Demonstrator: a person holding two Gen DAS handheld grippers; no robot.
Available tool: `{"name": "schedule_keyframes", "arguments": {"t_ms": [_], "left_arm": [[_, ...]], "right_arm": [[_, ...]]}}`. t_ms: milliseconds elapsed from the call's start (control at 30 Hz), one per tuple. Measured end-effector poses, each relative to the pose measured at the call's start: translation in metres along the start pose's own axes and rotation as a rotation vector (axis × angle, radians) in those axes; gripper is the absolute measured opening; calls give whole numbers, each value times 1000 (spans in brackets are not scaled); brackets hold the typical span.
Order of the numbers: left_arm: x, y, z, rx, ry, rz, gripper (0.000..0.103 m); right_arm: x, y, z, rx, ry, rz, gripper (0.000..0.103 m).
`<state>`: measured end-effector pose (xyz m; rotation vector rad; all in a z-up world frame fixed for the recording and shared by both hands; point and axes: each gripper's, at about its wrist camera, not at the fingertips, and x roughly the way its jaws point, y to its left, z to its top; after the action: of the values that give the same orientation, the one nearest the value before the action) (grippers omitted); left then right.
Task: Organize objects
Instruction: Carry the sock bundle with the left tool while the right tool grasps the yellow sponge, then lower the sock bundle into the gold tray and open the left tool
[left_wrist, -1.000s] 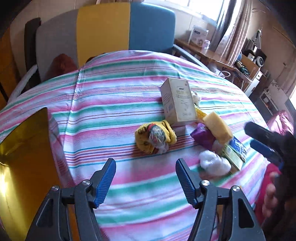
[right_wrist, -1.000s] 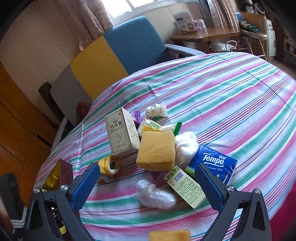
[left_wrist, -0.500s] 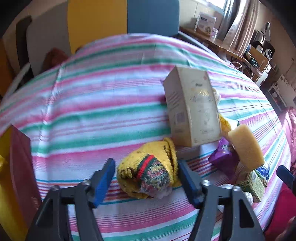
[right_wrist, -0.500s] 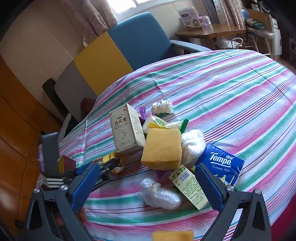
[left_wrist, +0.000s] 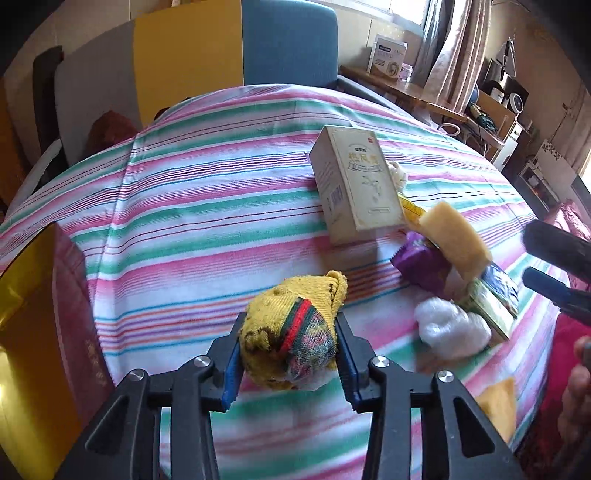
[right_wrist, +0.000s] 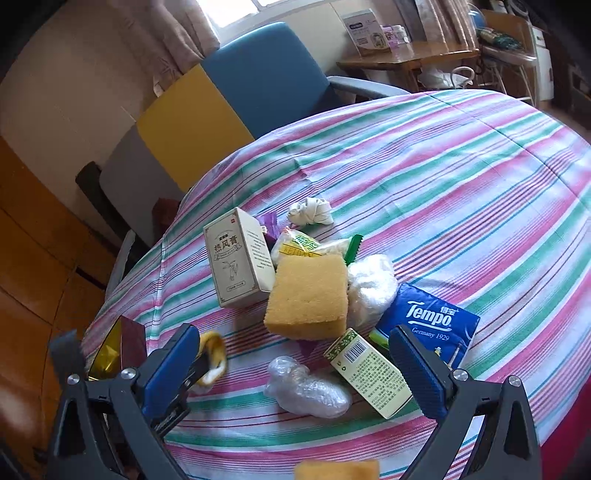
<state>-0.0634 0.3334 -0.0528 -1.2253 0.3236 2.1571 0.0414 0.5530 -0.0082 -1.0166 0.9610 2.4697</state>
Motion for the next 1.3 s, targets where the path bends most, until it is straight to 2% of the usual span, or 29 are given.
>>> {"name": "schedule_keyframes", "arguments": {"t_ms": [200, 367, 533, 633, 767, 800, 833, 867, 900, 933, 1000, 1067, 1100, 1167, 1233, 1300], "left_arm": [[-40, 6, -19, -5, -55, -28, 43], [-69, 13, -35, 2, -89, -37, 43], [-88, 24, -47, -10, -116, -63, 43], [-98, 28, -52, -26, -140, -77, 43], [-109, 35, -60, -42, -159, -94, 43], [-113, 38, -62, -45, -164, -94, 43], [-117, 41, -65, -50, -170, -94, 43], [-120, 45, -66, -56, -173, -94, 43], [-123, 50, -69, -65, -178, -91, 43], [-127, 57, -72, -78, -185, -87, 43], [-132, 72, -76, -113, -193, -68, 43], [-137, 95, -79, -160, -199, -35, 43], [-140, 108, -82, -187, -204, -12, 43], [-144, 139, -84, -241, -208, 47, 43], [-145, 178, -85, -314, -198, 113, 43], [-143, 211, -84, -356, -188, 173, 43]], "right_arm": [[2, -8, -1, 48, 19, -13, 103], [0, -9, -13, 67, 78, -29, 103], [-13, -2, -36, 40, 173, -84, 97], [-20, 7, -50, -10, 223, -158, 97], [-6, 12, -76, -57, 318, -240, 97], [0, 11, -81, -63, 337, -258, 95], [8, 11, -88, -76, 359, -281, 85], [16, 12, -95, -100, 388, -310, 66], [20, 16, -100, -130, 401, -349, 64], [22, 21, -103, -173, 386, -383, 58], [25, 30, -108, -236, 379, -362, 56], [28, 35, -113, -287, 366, -378, 56], [28, 38, -115, -315, 352, -368, 55], [28, 45, -123, -360, 341, -273, 55], [29, 51, -130, -428, 315, -286, 55], [31, 56, -135, -468, 292, -260, 55]]}}
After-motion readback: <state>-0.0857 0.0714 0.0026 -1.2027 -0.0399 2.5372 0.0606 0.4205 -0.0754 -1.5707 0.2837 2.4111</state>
